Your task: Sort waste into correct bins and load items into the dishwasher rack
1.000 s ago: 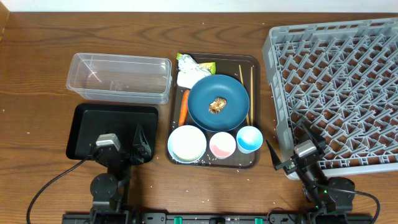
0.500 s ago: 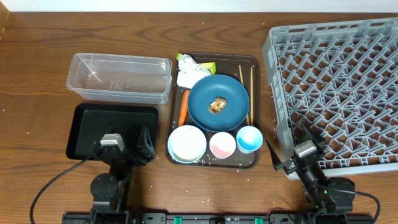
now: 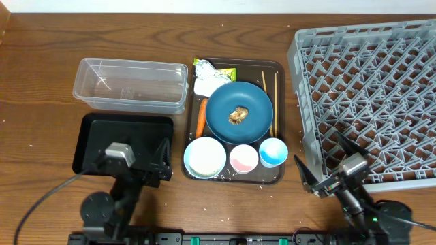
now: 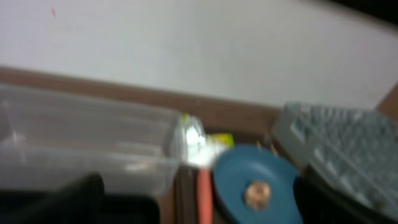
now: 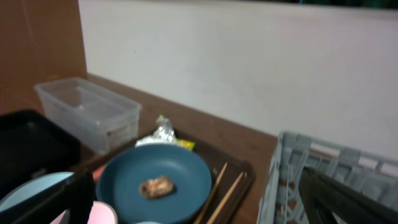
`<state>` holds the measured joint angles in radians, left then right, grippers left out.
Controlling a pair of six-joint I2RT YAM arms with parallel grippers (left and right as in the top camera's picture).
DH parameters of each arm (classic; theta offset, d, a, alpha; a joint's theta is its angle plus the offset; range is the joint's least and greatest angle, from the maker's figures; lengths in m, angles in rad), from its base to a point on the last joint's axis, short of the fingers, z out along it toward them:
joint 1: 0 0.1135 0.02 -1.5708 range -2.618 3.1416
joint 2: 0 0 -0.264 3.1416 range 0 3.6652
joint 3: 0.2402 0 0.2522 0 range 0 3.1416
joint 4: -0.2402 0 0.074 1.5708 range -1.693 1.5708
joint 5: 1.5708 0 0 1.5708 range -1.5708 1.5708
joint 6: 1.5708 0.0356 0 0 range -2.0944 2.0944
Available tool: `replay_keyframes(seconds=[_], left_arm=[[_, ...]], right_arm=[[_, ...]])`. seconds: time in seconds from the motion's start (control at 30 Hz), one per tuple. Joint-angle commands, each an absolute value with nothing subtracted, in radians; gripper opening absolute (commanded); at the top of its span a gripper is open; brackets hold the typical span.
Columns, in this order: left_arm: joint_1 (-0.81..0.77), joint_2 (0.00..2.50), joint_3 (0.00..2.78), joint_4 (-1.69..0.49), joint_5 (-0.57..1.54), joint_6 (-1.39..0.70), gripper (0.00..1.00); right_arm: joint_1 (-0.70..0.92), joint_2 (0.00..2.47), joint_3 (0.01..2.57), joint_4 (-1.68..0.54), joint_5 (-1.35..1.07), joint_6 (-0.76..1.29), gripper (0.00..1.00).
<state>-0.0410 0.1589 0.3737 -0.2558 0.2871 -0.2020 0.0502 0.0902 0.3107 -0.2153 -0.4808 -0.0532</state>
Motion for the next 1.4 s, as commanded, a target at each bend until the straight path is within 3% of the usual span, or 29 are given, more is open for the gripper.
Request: replay_keyframes(seconds=[0.0, 0.27, 0.43, 0.7, 0.83, 1.1, 1.3, 1.37], left_arm=[[-0.039, 0.293, 0.542, -0.349, 0.333, -0.234, 0.98], [-0.039, 0.739, 0.991, -0.599, 0.412, -0.233, 0.98], [-0.046, 0.975, 1.239, -0.806, 0.419, -0.229, 0.98], [-0.046, 1.093, 1.275, -0.748, 0.644, -0.309, 0.98], [-0.077, 1.118, 1.275, -0.748, 0.613, -0.316, 0.98], [-0.413, 1.203, 1.274, -1.007, 0.242, -0.316, 0.99], [-0.636, 1.342, 1.273, -0.981, 0.122, -0.316, 0.93], [-0.683, 1.399, 1.273, -0.951, 0.122, -0.321, 0.88]], right_arm=[[0.052, 0.211, 0.474, -0.305, -0.481, -0.023, 0.99], [0.052, 0.708, 0.943, -0.642, -0.474, -0.023, 0.99], [0.052, 0.968, 1.19, -0.821, -0.47, -0.154, 0.99], [0.051, 1.101, 1.282, -0.907, -0.505, -0.057, 0.99], [0.051, 1.105, 1.282, -0.916, -0.456, -0.056, 0.99], [0.038, 1.105, 1.282, -0.976, 0.004, 0.307, 0.99], [-0.017, 1.105, 1.282, -1.023, 0.026, 0.379, 0.98], [-0.032, 1.105, 1.282, -1.038, 0.026, 0.382, 0.98]])
